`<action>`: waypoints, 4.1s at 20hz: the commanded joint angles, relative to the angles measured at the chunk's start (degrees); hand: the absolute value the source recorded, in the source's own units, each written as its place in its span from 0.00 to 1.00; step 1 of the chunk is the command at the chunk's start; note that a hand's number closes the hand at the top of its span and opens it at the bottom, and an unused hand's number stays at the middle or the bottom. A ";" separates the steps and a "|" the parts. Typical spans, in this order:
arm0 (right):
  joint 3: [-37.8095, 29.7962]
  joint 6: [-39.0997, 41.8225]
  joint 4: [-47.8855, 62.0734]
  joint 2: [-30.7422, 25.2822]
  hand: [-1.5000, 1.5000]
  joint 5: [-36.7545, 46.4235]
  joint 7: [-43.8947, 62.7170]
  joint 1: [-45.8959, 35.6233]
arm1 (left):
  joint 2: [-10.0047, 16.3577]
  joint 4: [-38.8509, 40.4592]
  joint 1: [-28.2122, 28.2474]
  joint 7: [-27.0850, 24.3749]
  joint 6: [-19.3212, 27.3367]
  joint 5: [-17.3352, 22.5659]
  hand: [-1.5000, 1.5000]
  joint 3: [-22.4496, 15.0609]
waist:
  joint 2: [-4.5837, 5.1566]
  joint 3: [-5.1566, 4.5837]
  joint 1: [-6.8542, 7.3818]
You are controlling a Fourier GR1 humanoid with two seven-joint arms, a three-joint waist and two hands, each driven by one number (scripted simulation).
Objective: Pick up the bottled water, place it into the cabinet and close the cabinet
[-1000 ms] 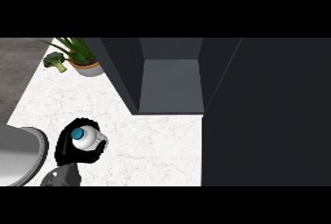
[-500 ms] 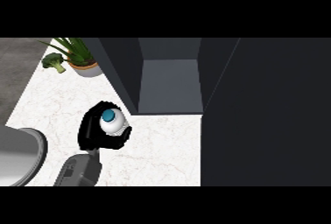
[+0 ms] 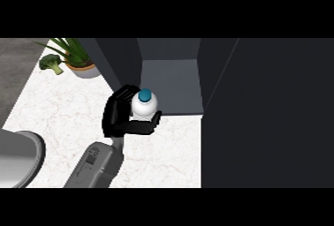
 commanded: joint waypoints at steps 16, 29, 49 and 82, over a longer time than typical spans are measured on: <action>-1.53 1.07 -6.74 0.52 0.00 -8.35 1.94 1.94 | -0.03 24.23 -21.09 2.75 16.21 4.95 1.00 -3.85 | 0.55 -0.02 -1.25; -2.16 1.37 -5.61 -1.11 0.00 -10.60 2.71 1.74 | -0.03 42.51 -35.83 -4.18 19.64 6.43 1.00 -0.23 | 0.94 -0.03 -2.29; -1.26 1.63 -5.44 -1.18 0.00 -9.09 1.78 0.30 | 0.98 58.14 -47.39 -9.33 16.99 3.64 0.00 4.44 | 1.43 -0.06 -3.29; -5.93 -2.30 -7.25 -2.11 0.00 -12.25 7.02 -1.48 | 0.90 8.61 -10.45 -14.12 16.94 18.57 0.00 -21.67 | -0.69 0.00 2.07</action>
